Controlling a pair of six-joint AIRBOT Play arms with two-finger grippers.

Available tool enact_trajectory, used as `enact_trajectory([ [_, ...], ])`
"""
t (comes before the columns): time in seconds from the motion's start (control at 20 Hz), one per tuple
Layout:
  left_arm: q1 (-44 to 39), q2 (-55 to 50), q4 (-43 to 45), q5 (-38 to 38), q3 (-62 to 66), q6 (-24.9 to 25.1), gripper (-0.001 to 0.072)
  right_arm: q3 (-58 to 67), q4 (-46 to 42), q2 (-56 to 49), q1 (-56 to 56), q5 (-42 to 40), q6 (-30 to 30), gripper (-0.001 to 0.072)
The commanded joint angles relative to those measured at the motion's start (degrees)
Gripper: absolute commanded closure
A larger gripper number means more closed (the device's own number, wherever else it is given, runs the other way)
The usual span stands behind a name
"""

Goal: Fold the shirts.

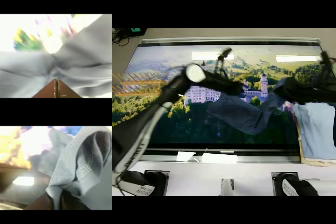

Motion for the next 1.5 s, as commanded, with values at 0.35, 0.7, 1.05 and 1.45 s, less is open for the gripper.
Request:
enact_trajectory([
  [0.35, 7.32, 24.68, 6.97, -5.40, 0.02, -3.67, 0.0681, 0.07, 21.99, -26.01, 26.08, -33.51, 0.33, 0.0054],
  [0.7, 7.34, 25.16, 7.65, -8.52, 0.00, -3.41, 0.0680, 0.04, -2.32, -18.62, 6.38, -9.90, 1.29, 0.0105],
  [1.05, 7.34, 24.98, 9.38, -8.55, 0.00, -3.48, 0.0680, -16.61, -10.58, -18.25, -3.85, 4.63, -0.68, 0.0040],
  [1.45, 7.34, 24.92, 9.35, -8.96, 0.00, -3.67, 0.0680, -18.78, 0.44, -21.62, 5.70, -13.73, -1.27, 0.0048],
])
